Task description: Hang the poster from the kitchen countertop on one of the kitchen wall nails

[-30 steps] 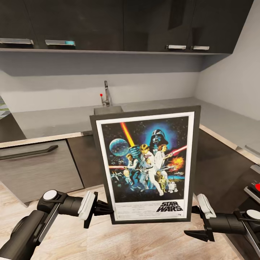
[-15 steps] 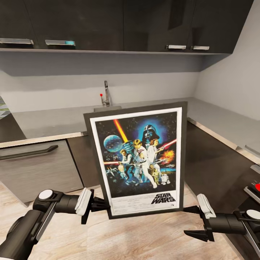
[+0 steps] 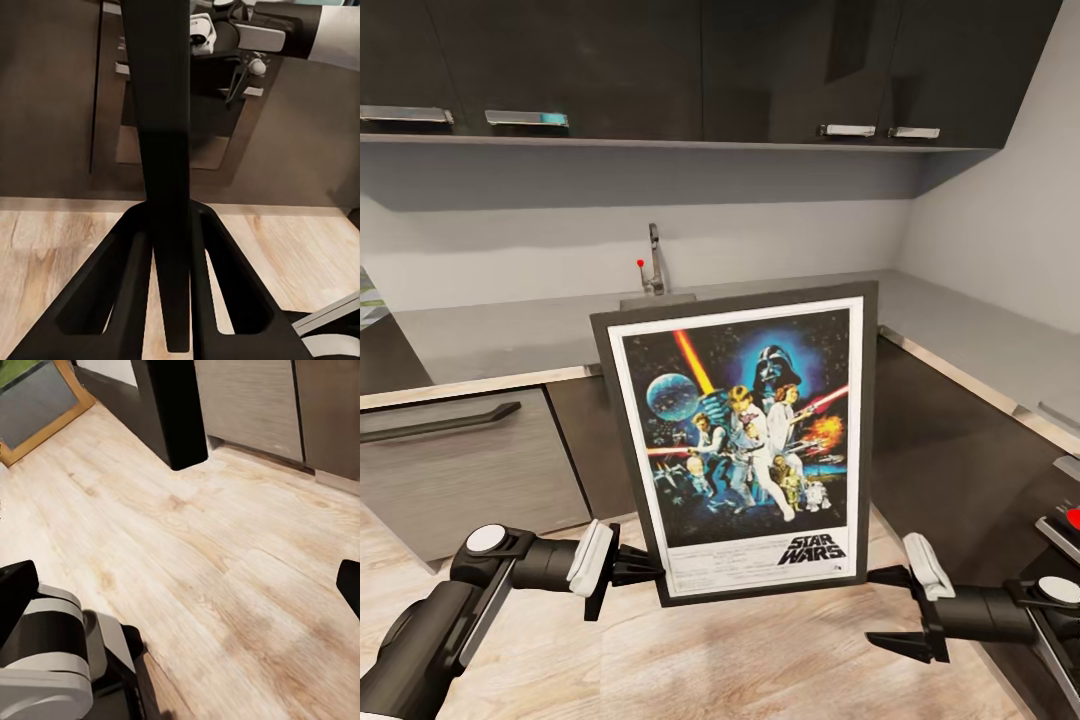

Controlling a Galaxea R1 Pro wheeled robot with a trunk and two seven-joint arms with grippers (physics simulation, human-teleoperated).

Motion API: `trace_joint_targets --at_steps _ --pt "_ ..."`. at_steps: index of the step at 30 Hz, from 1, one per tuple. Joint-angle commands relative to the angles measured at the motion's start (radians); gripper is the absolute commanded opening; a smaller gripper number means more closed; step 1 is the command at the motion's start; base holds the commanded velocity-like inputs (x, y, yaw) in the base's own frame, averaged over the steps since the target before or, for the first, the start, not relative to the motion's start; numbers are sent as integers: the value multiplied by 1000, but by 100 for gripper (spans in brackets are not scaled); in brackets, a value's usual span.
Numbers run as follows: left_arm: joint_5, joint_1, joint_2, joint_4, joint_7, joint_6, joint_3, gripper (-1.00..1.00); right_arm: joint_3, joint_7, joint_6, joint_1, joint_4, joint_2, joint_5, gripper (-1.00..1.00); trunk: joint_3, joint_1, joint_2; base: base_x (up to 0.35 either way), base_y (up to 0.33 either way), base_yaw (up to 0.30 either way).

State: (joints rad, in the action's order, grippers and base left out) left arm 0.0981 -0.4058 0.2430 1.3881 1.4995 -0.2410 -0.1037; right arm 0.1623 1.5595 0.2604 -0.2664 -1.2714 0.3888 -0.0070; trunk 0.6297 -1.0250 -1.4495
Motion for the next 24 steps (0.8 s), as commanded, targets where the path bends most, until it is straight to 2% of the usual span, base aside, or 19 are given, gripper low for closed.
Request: trace_joint_targets --at_steps 1,13,24 --pt "3 -1 1 0 1 -7 -2 -100 0 4 11 -1 0 -2 -1 100 1 0 -1 0 0 0" --pt "3 -1 -1 0 0 -7 -4 -100 -3 2 11 -17 0 -44 -1 100 1 0 -1 0 0 0" --pt "2 -1 -1 -1 1 -7 -4 -100 -3 1 10 -36 2 -57 -1 100 1 0 -1 0 0 0"
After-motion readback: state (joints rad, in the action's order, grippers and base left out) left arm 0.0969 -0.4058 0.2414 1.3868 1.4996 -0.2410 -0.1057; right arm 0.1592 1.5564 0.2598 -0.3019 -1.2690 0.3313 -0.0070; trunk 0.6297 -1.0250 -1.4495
